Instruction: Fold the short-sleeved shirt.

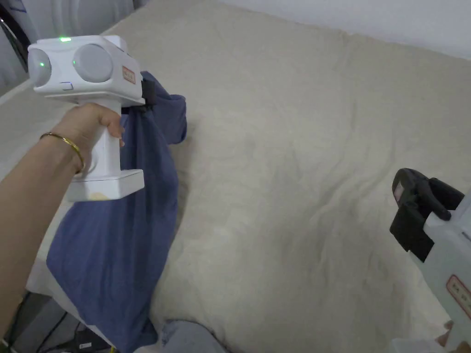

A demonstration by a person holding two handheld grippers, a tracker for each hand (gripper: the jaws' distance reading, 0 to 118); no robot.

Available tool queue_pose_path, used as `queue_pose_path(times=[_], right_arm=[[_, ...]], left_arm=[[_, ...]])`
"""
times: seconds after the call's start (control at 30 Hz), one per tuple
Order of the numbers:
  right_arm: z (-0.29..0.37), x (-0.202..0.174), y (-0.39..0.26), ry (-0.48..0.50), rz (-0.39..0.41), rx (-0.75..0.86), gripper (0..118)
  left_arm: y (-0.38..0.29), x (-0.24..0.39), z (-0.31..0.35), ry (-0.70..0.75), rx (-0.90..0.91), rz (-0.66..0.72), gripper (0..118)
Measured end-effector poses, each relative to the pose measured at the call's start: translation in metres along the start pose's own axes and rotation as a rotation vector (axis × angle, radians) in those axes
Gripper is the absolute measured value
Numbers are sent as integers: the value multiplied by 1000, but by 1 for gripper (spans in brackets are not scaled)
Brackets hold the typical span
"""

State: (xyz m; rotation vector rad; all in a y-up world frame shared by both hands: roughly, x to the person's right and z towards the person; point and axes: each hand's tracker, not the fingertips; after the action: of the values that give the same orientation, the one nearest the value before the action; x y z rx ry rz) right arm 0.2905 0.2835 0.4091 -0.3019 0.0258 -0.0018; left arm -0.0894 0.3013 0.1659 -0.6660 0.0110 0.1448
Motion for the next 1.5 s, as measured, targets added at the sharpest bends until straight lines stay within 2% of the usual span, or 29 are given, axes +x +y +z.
queue_pose_path(times=[0.2,0.4,0.5,0.63,0.77,1.0,1.17,1.3,1.33,1.43,1.5], right_arm=[[60,12,9,-36,-28,96,1],[114,37,17,-93,-18,184,1],[136,53,21,-127,-18,214,1],[161,75,24,-193,-11,242,1],[181,96,25,-274,-10,260,1],[202,125,14,-394,-45,244,1],[200,137,3,-442,-71,204,1],[194,144,-5,-460,-91,168,1],[192,145,-6,-462,-94,160,1],[188,147,-10,-465,-104,140,1],[185,147,-11,-466,-106,131,1]], left_arm=[[62,27,131,-139,268,-4,14],[109,110,252,-256,474,-80,14],[125,153,290,-351,544,-83,14],[134,211,307,-409,581,-112,14],[133,264,281,-502,533,-128,14],[47,345,192,-562,283,-260,14],[-62,373,106,-498,52,-414,14],[-168,368,64,-432,-202,-460,14],[-184,369,39,-417,-276,-479,14],[-244,359,19,-366,-382,-554,14],[-260,355,6,-343,-440,-569,16]])
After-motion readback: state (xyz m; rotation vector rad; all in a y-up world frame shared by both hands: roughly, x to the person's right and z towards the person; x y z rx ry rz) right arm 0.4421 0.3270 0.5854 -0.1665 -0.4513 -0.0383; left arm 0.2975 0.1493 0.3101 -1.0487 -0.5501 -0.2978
